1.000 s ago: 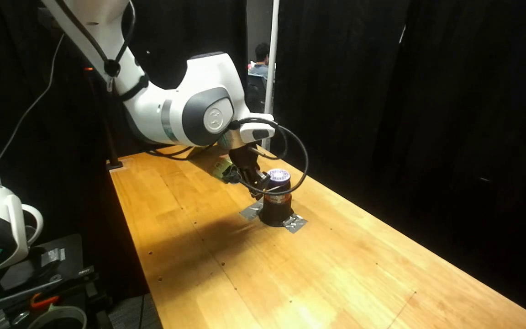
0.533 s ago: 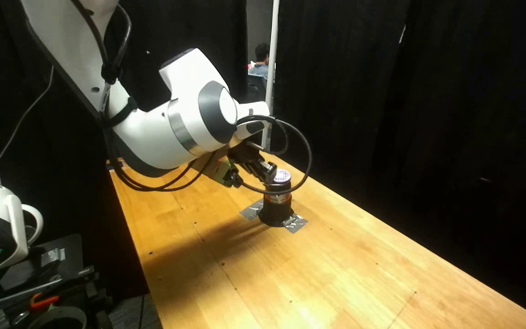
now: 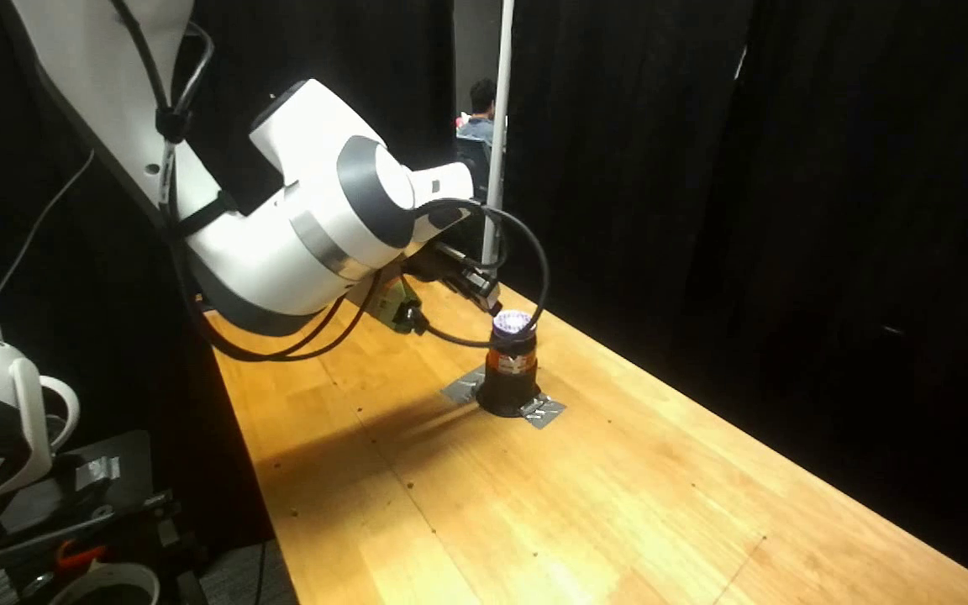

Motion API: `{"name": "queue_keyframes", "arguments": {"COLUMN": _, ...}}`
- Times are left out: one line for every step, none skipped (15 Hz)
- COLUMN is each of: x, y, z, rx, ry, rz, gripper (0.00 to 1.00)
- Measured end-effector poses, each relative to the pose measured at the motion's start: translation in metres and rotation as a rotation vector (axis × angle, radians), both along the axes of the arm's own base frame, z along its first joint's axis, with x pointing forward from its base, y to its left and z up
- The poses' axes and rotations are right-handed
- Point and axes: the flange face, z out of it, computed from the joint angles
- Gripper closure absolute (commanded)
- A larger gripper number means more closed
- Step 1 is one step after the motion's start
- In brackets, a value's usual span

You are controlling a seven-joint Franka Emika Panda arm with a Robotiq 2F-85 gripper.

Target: Put the rubber band around the cup

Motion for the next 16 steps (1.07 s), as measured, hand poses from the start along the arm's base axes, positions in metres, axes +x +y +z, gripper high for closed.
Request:
{"name": "queue_keyframes", "arguments": {"x": -0.010, "y": 0.006, "z": -0.006, "rx": 0.017, "ry": -0.014, "rz": -0.007, "gripper": 0.80}}
{"name": "queue_keyframes", "arguments": {"x": -0.020, "y": 0.011, "z": -0.013, "rx": 0.032, "ry": -0.032, "rz": -0.013, "gripper": 0.81}}
{"name": "queue_keyframes", "arguments": {"x": -0.030, "y": 0.016, "z": -0.019, "rx": 0.044, "ry": -0.050, "rz": -0.017, "gripper": 0.56}}
{"name": "queue_keyframes", "arguments": {"x": -0.040, "y": 0.022, "z": -0.028, "rx": 0.045, "ry": -0.058, "rz": -0.017, "gripper": 0.56}}
{"name": "queue_keyframes", "arguments": {"x": -0.047, "y": 0.025, "z": -0.035, "rx": 0.031, "ry": -0.064, "rz": -0.023, "gripper": 0.50}}
{"name": "queue_keyframes", "arguments": {"x": -0.053, "y": 0.029, "z": -0.040, "rx": 0.009, "ry": -0.067, "rz": -0.016, "gripper": 0.44}}
{"name": "queue_keyframes", "arguments": {"x": -0.055, "y": 0.029, "z": -0.041, "rx": -0.016, "ry": -0.062, "rz": -0.009, "gripper": 0.37}}
{"name": "queue_keyframes", "arguments": {"x": -0.055, "y": 0.028, "z": -0.038, "rx": -0.043, "ry": -0.044, "rz": -0.002, "gripper": 0.28}}
{"name": "queue_keyframes", "arguments": {"x": -0.054, "y": 0.023, "z": -0.031, "rx": -0.072, "ry": -0.019, "rz": 0.006, "gripper": 0.21}}
{"name": "queue_keyframes", "arguments": {"x": -0.052, "y": 0.017, "z": -0.023, "rx": -0.100, "ry": 0.013, "rz": 0.014, "gripper": 0.14}}
{"name": "queue_keyframes", "arguments": {"x": -0.051, "y": 0.012, "z": -0.016, "rx": -0.123, "ry": 0.048, "rz": 0.021, "gripper": 0.06}}
{"name": "queue_keyframes", "arguments": {"x": -0.050, "y": 0.006, "z": -0.012, "rx": -0.141, "ry": 0.082, "rz": 0.026, "gripper": 0.01}}
{"name": "queue_keyframes", "arguments": {"x": -0.051, "y": 0.003, "z": -0.009, "rx": -0.154, "ry": 0.114, "rz": 0.033, "gripper": 0.00}}
{"name": "queue_keyframes", "arguments": {"x": -0.053, "y": -0.001, "z": -0.007, "rx": -0.160, "ry": 0.141, "rz": 0.037, "gripper": 0.00}}
{"name": "queue_keyframes", "arguments": {"x": -0.055, "y": -0.002, "z": -0.005, "rx": -0.157, "ry": 0.164, "rz": 0.036, "gripper": 0.00}}
{"name": "queue_keyframes", "arguments": {"x": -0.057, "y": -0.002, "z": -0.003, "rx": -0.156, "ry": 0.188, "rz": 0.038, "gripper": 0.00}}
